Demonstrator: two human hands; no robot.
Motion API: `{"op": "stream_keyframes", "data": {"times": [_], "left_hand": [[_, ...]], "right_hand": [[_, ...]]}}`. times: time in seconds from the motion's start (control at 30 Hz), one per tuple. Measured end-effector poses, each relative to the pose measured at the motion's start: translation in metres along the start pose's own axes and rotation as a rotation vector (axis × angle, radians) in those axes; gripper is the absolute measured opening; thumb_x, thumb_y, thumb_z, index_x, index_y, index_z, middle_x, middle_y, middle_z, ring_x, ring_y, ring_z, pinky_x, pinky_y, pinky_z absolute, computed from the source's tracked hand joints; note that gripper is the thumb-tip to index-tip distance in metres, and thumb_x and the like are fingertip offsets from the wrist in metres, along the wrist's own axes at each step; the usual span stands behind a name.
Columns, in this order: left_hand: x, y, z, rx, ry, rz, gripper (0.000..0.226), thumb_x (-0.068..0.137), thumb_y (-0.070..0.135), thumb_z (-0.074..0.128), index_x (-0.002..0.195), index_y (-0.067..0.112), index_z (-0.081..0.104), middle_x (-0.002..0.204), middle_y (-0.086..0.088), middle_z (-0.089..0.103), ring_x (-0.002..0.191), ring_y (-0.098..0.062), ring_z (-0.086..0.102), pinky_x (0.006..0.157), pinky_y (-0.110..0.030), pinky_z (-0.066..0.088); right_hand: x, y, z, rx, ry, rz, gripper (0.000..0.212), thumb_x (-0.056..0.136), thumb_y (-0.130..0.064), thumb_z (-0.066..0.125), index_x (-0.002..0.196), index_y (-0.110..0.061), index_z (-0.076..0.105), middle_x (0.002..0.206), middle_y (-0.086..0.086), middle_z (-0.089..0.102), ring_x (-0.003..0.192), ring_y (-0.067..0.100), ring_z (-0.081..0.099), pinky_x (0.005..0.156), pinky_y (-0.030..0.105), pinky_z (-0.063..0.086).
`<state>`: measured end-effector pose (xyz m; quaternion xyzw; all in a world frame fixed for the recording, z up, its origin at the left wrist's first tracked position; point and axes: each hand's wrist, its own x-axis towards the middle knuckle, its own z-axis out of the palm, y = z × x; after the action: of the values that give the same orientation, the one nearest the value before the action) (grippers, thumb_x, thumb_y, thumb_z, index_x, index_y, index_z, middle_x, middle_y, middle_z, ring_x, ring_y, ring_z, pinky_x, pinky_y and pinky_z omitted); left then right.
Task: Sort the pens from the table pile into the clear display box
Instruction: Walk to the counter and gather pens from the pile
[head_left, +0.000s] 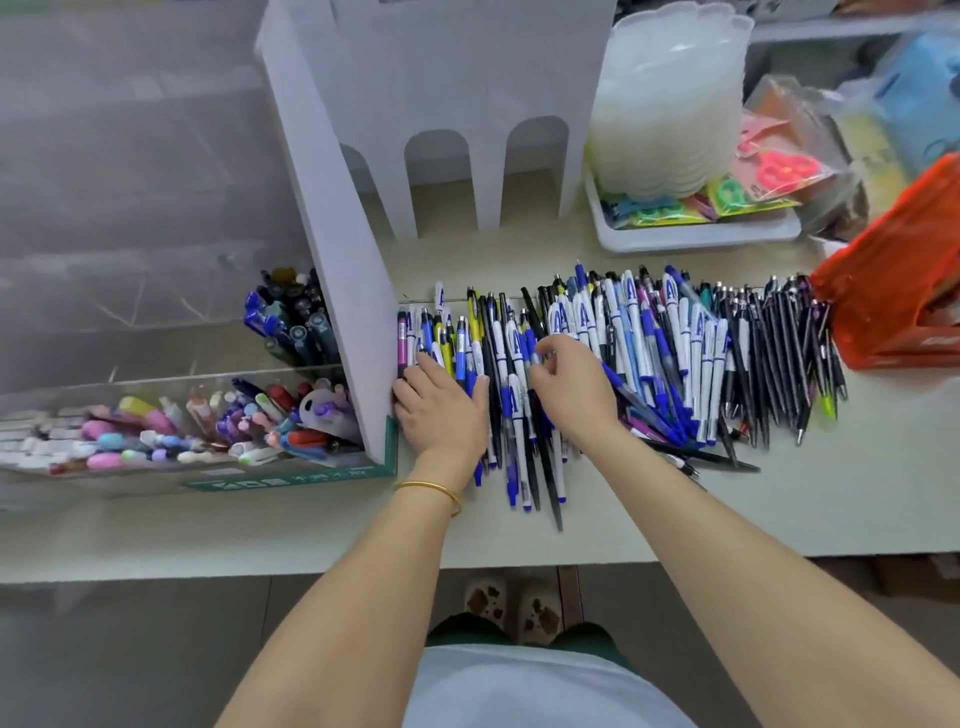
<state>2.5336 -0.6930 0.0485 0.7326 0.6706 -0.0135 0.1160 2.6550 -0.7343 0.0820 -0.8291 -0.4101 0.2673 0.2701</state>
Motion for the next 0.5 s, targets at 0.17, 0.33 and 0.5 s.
{"op": "stream_keyframes", "data": {"times": [0.17, 0.33, 0.5], "left_hand": [[0.011, 0.0, -0.006, -0.02, -0.011, 0.042, 0.091, 0.094, 0.06, 0.041, 0.15, -0.002, 0.007, 0.143, -0.02, 0.034, 0.126, -0.032, 0.037, 0.106, -0.039, 0.033], [0.027, -0.001, -0.013, -0.157, -0.093, 0.053, 0.094, 0.09, 0.052, 0.056, 0.151, 0.001, 0.007, 0.141, -0.021, 0.033, 0.125, -0.033, 0.035, 0.105, -0.037, 0.032], [0.039, 0.004, -0.024, -0.301, -0.231, -0.053, 0.08, 0.086, 0.035, 0.068, 0.143, 0.002, 0.022, 0.141, -0.021, 0.029, 0.13, -0.036, 0.029, 0.104, -0.038, 0.033]], "right_hand": [[0.008, 0.001, 0.006, 0.059, 0.009, 0.024, 0.031, 0.095, -0.015, 0.049, 0.125, -0.015, 0.054, 0.109, 0.004, 0.062, 0.087, 0.017, 0.061, 0.081, 0.045, 0.054], [0.014, -0.002, 0.008, 0.092, 0.021, 0.018, 0.031, 0.095, -0.015, 0.047, 0.125, -0.016, 0.054, 0.102, 0.0, 0.061, 0.079, 0.014, 0.057, 0.072, 0.039, 0.053], [0.02, -0.007, 0.01, 0.113, 0.036, -0.018, 0.031, 0.095, -0.013, 0.046, 0.126, -0.015, 0.053, 0.097, -0.006, 0.056, 0.068, 0.006, 0.05, 0.066, 0.033, 0.047]]}}
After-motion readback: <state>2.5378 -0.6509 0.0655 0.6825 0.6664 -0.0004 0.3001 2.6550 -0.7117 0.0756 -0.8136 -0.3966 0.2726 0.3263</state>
